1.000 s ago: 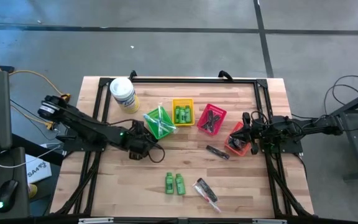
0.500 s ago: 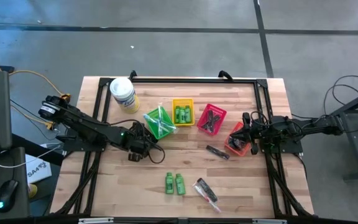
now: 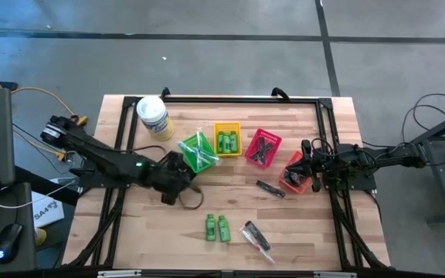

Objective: Pick & Place Travel size toiletries
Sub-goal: Put the black hair comb into the red bin

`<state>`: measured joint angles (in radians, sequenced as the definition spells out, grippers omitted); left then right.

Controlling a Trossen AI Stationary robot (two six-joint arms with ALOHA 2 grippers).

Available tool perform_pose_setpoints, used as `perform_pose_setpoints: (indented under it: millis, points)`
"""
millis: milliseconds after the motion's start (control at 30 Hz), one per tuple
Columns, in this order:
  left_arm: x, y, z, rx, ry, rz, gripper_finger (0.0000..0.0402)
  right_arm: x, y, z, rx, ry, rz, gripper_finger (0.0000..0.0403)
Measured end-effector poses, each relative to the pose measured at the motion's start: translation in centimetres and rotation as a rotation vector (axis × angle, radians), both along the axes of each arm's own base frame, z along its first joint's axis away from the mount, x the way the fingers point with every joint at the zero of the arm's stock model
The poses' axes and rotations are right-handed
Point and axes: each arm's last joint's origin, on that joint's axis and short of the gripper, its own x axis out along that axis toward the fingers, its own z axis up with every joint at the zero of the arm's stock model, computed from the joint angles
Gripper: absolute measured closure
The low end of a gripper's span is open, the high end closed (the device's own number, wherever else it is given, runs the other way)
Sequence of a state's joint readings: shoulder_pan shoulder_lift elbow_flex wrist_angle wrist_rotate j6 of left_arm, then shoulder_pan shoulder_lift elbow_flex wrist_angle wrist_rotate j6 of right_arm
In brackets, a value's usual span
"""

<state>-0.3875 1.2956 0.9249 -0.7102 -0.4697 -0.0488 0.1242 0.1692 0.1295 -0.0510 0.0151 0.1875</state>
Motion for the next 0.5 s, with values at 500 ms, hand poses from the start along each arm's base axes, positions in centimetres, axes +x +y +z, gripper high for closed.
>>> perform_pose_setpoints:
  millis: [500]
  points:
    - [-11.2, 3.0, 4.7, -0.251, -0.949, -0.058, 0.04, 0.0, 0.1, -0.1, 0.001, 0.006, 0.021, 0.04]
